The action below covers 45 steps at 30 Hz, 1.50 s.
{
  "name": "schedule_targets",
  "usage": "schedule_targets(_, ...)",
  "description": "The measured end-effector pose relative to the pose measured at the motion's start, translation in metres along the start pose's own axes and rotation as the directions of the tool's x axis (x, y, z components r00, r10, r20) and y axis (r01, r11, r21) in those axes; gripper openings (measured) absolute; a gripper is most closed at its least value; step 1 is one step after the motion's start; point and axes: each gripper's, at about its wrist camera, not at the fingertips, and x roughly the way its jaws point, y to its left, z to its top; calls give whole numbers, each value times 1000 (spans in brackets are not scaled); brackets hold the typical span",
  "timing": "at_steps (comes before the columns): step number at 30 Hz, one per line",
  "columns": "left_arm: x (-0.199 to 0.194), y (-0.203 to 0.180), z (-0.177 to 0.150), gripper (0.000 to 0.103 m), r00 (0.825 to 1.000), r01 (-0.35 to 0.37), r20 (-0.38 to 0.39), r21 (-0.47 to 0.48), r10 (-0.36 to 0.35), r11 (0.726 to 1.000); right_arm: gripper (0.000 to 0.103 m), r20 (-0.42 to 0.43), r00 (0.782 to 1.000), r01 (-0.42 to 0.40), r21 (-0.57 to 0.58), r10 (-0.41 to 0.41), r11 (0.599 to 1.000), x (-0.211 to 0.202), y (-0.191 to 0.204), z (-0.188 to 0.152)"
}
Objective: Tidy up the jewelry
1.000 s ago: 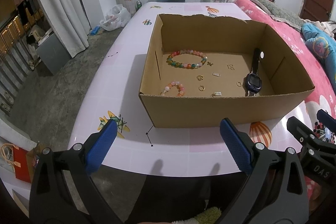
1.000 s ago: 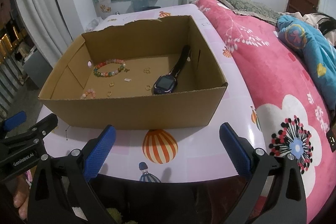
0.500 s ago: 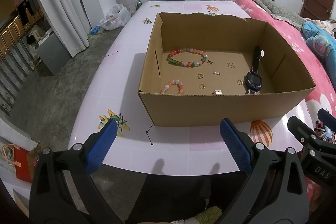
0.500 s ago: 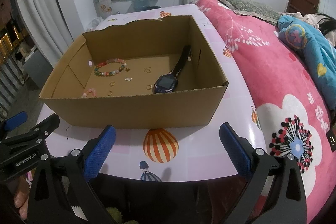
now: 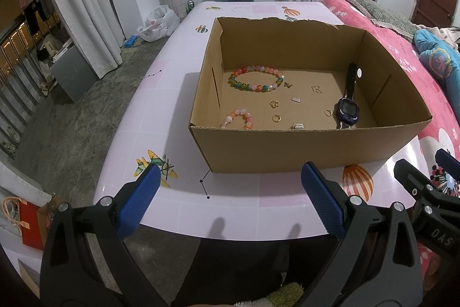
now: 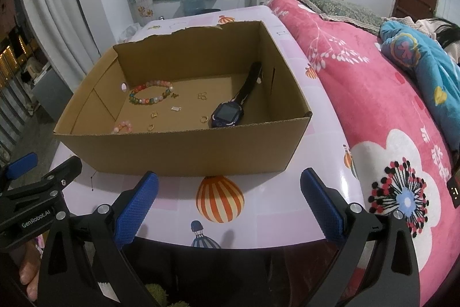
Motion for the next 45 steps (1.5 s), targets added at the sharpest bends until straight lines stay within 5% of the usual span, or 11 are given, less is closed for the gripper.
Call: schedule_targets(45, 0, -1, 0, 95, 1000, -5, 1, 1, 5, 1000, 96, -1, 1000, -4, 1, 4, 1000, 2, 0, -2)
